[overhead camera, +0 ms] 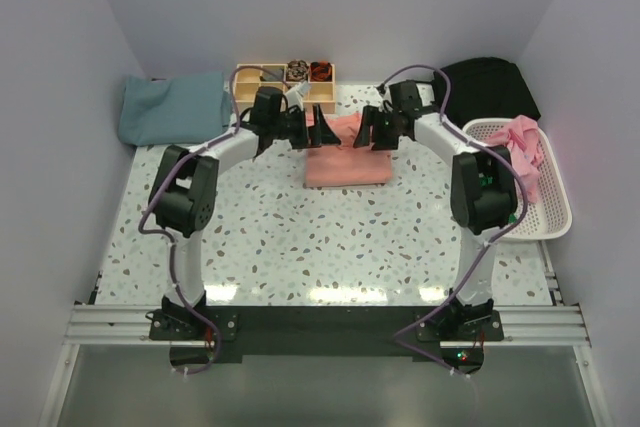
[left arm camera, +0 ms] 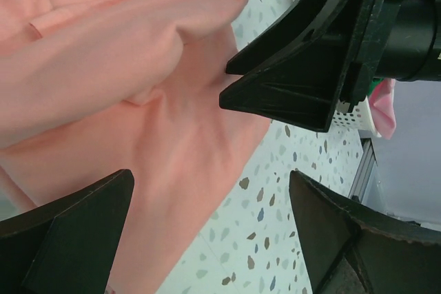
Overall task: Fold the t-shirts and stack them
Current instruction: Smooth out wrinkles on the folded tshirt
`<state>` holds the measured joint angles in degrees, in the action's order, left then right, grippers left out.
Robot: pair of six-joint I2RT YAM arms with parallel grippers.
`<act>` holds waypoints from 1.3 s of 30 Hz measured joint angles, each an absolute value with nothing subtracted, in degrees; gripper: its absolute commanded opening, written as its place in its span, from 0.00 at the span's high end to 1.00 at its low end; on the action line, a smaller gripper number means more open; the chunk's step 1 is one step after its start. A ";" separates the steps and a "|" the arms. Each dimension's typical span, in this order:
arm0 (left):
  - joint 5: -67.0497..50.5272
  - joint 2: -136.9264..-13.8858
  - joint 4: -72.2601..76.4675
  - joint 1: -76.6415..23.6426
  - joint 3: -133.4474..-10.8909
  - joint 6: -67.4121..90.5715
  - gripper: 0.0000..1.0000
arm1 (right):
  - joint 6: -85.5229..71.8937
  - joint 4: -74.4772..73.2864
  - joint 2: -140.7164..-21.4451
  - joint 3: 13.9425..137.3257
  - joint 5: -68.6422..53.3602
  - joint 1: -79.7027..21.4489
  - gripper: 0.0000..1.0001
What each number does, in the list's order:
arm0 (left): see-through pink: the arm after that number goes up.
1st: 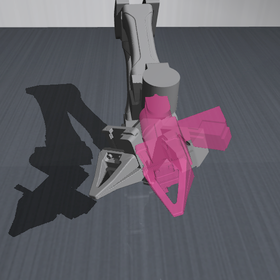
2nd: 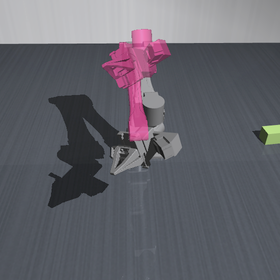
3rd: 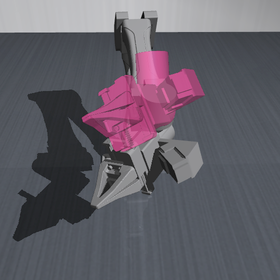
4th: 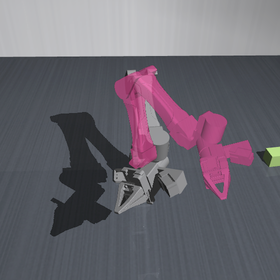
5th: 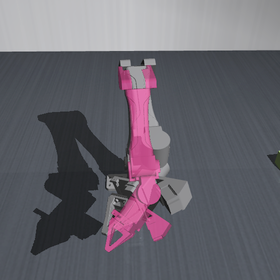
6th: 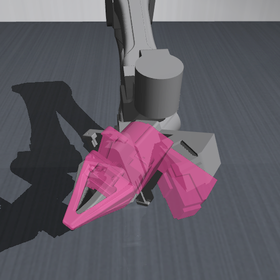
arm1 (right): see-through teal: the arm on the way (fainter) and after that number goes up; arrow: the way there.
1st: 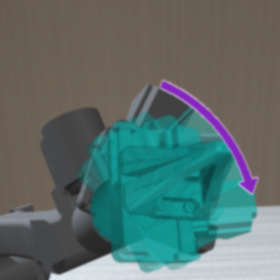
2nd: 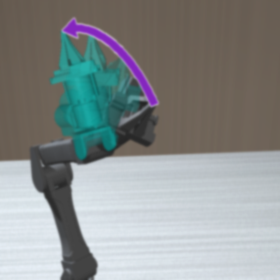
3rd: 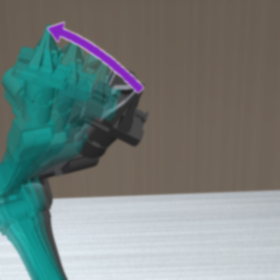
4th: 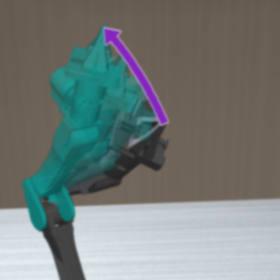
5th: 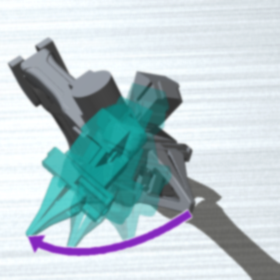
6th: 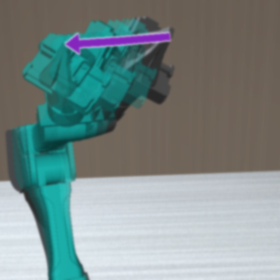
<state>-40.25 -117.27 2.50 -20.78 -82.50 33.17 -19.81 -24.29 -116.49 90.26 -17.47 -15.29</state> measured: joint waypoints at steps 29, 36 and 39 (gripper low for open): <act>-32.03 -146.91 -4.34 -17.15 -119.52 28.62 0.00 | -15.99 -31.44 -148.92 136.22 -7.84 -13.43 0.32; -30.89 -147.98 -4.97 -17.08 -121.38 26.46 0.00 | -16.60 -30.83 -150.91 137.91 -4.38 -13.06 0.32; -30.11 -147.96 -4.56 -17.15 -121.05 25.41 0.00 | -16.88 -28.91 -150.63 136.55 -3.07 -12.88 0.32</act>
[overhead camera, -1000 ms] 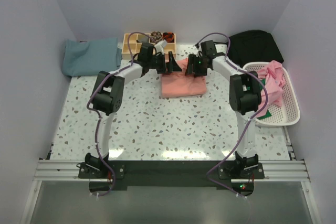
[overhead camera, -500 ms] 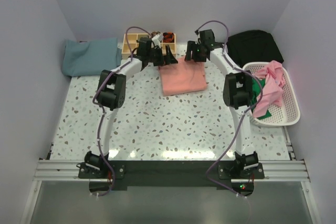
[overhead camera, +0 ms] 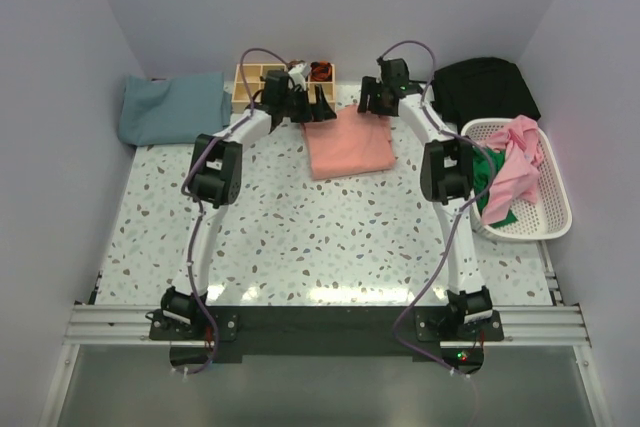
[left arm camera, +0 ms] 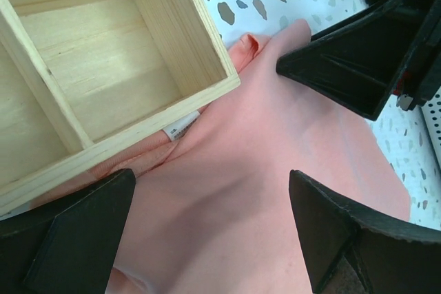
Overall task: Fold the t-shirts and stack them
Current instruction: Smooth out wrinkles on the folded tshirt, then put the neatly folded tshirt into the corner of the board with the left arm
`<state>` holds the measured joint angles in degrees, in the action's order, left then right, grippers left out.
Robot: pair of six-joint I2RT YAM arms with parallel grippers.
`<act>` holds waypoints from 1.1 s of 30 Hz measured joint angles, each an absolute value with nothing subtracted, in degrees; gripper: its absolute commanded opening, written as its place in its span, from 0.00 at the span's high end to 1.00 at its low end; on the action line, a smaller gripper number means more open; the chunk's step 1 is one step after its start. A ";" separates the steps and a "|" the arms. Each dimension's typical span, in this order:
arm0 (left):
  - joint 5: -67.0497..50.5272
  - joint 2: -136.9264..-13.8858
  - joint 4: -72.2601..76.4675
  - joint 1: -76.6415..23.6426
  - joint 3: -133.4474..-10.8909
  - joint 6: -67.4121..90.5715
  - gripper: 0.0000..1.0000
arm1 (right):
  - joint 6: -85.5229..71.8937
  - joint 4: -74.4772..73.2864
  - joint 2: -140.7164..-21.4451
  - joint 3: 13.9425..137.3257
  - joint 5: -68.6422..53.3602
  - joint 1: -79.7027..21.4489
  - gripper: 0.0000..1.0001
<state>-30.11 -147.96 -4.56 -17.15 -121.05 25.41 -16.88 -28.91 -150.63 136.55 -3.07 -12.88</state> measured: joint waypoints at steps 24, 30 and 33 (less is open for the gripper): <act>-24.34 -123.17 8.84 -14.79 -82.37 25.54 0.00 | -17.10 -19.49 -128.84 103.72 -4.67 -6.37 0.26; -29.87 -127.59 15.75 -14.79 -81.76 28.49 0.00 | -18.04 -18.22 -129.82 102.72 -10.74 -6.46 0.26; -31.51 -128.97 18.55 -14.81 -82.30 29.50 0.00 | -18.41 -17.30 -131.24 103.18 -13.87 -6.46 0.26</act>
